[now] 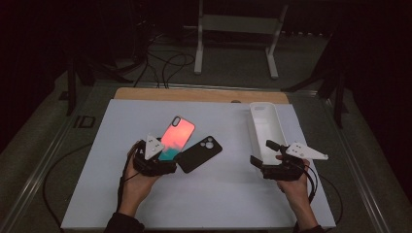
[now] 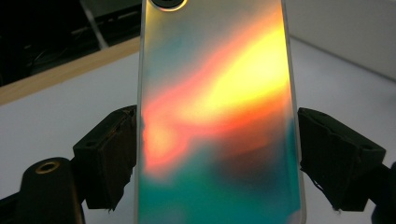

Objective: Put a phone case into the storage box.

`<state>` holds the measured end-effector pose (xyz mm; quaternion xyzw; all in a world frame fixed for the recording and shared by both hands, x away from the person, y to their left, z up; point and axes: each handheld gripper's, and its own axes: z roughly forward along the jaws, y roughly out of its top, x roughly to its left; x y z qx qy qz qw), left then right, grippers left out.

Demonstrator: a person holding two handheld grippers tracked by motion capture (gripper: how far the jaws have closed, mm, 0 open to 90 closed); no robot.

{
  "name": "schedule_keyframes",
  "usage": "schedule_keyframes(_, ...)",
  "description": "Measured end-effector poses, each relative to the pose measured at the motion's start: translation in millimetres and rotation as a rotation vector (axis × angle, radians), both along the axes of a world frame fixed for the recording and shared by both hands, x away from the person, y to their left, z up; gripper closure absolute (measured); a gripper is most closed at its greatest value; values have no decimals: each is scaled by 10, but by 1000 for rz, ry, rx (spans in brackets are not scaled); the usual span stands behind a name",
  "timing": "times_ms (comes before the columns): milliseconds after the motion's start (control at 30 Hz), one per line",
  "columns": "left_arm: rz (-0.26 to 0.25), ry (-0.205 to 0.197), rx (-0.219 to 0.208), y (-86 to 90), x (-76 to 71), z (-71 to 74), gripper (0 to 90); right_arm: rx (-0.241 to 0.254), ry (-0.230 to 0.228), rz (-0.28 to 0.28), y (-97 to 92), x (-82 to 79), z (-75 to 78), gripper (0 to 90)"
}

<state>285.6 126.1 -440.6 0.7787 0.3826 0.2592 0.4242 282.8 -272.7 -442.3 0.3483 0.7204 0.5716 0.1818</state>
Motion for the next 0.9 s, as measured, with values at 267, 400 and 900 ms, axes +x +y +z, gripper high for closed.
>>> schedule_keyframes(267, -80, -53, -2, -325, -32, 116, 169, 3, 11, 60, 240, 121, 154, 94)
schedule_keyframes(400, -125, -68, 27, -492, -36, 128, 169, 12, 18, 80, 345, 199, 209, 94)
schedule_keyframes(900, -223, -120, 56, -882, -80, 150, 169, 37, 101, 165, 639, 364, 289, 113)
